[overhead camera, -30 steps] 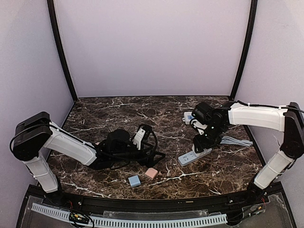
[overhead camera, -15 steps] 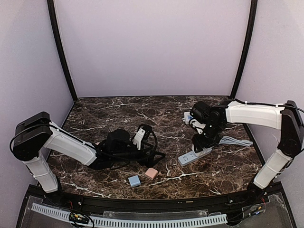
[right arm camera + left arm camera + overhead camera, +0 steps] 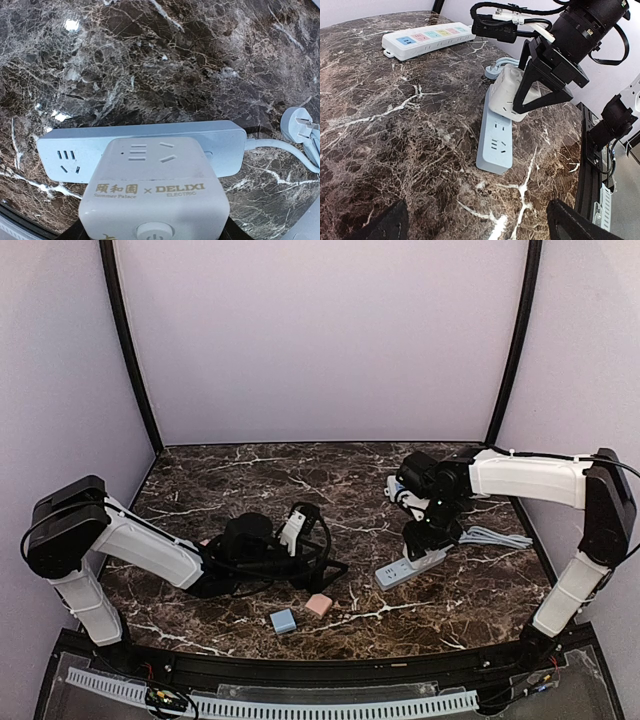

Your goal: Insert the plug

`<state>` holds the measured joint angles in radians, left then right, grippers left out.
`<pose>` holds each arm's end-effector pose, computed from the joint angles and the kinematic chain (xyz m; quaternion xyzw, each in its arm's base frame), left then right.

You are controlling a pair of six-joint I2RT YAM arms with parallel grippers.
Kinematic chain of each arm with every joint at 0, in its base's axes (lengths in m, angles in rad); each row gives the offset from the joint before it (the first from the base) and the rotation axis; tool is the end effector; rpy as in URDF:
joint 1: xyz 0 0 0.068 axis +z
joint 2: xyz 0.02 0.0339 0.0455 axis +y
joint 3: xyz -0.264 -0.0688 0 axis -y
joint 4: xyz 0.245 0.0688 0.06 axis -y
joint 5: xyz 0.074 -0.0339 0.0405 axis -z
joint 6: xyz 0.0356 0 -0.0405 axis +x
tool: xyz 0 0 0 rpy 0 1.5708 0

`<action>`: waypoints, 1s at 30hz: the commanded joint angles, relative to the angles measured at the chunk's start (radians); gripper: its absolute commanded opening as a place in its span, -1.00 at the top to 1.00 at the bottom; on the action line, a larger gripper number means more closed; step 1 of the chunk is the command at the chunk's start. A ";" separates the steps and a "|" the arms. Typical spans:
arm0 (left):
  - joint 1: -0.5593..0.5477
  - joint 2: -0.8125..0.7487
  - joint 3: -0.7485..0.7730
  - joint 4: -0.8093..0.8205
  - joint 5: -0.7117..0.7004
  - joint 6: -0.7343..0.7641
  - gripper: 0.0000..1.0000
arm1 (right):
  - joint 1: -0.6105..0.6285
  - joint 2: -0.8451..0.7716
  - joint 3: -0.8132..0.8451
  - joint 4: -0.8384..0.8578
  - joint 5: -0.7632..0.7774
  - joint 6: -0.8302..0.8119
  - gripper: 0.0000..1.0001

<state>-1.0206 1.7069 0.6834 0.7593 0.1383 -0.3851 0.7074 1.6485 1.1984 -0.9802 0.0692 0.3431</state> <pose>0.1736 -0.2924 0.1685 0.2874 0.7394 -0.4338 0.4272 0.2315 0.1947 0.2157 -0.1782 0.9809 0.0053 0.0780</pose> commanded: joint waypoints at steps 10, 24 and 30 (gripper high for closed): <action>-0.006 -0.031 -0.020 0.024 0.003 0.001 -0.93 | 0.010 -0.015 -0.074 0.069 0.060 0.116 1.00; -0.006 -0.028 -0.020 0.026 0.007 -0.001 -0.93 | 0.017 0.059 -0.038 0.073 0.021 -0.007 1.00; -0.006 -0.026 -0.018 0.024 0.007 0.000 -0.93 | 0.018 0.055 -0.036 0.073 0.017 -0.028 1.00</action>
<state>-1.0206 1.7069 0.6788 0.7708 0.1383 -0.3859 0.7200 1.6699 1.1706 -0.9386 0.0971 0.3332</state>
